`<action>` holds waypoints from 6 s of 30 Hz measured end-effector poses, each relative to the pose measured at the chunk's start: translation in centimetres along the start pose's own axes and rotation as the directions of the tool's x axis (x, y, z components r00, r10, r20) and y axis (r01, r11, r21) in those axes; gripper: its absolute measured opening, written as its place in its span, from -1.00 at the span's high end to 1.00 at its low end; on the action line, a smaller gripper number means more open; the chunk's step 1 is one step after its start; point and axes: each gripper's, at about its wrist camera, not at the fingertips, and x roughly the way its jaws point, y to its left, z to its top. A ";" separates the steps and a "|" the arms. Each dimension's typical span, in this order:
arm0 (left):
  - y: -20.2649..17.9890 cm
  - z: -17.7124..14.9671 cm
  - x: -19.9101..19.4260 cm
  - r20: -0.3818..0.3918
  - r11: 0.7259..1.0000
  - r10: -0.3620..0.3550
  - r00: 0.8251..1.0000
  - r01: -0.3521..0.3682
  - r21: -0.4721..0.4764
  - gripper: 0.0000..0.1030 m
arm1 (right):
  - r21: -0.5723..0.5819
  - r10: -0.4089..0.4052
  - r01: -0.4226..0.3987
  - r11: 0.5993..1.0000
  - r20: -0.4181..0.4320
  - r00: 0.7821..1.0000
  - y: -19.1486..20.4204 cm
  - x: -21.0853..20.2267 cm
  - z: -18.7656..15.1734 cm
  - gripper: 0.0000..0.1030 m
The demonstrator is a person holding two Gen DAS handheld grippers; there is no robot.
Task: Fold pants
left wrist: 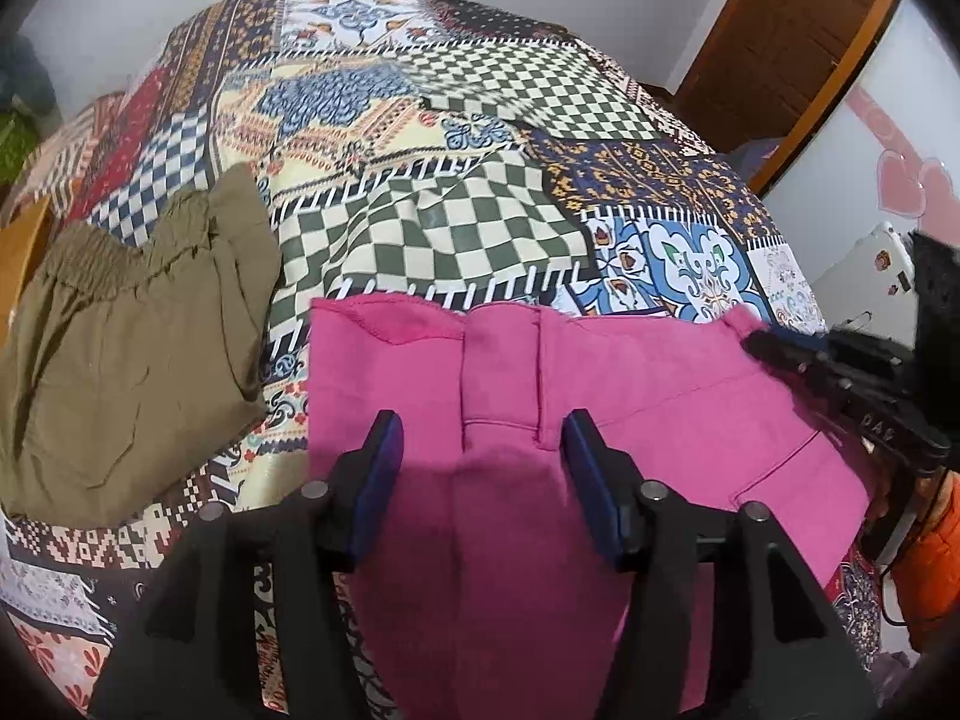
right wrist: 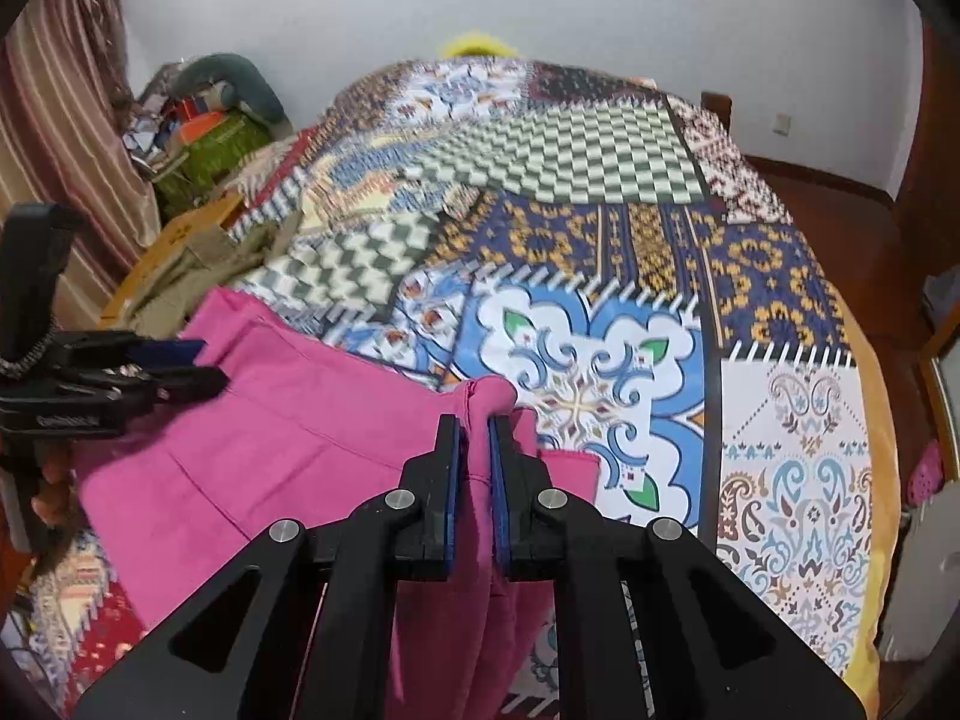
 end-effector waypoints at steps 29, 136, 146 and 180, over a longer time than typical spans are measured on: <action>-4.8 -4.2 -3.4 0.009 0.992 -0.013 1.000 0.012 0.123 -0.10 | -0.098 0.098 -0.105 0.990 -0.067 0.993 4.7 -3.1 -3.5 0.25; -2.0 -1.9 -2.0 0.013 0.996 -0.052 0.999 0.053 -0.068 0.43 | 0.225 0.129 -0.117 0.967 -0.039 0.991 -0.3 -1.2 -1.9 0.55; -3.9 -1.9 -6.0 0.097 1.000 -0.027 0.995 0.028 -0.007 0.60 | 0.183 0.134 -0.142 0.973 0.055 0.990 1.0 -4.5 -0.7 0.72; 3.8 -4.9 -25.5 0.412 0.982 0.183 0.892 -0.148 -0.117 0.60 | -0.111 0.303 -0.283 0.953 0.250 0.920 15.6 -10.3 6.8 0.73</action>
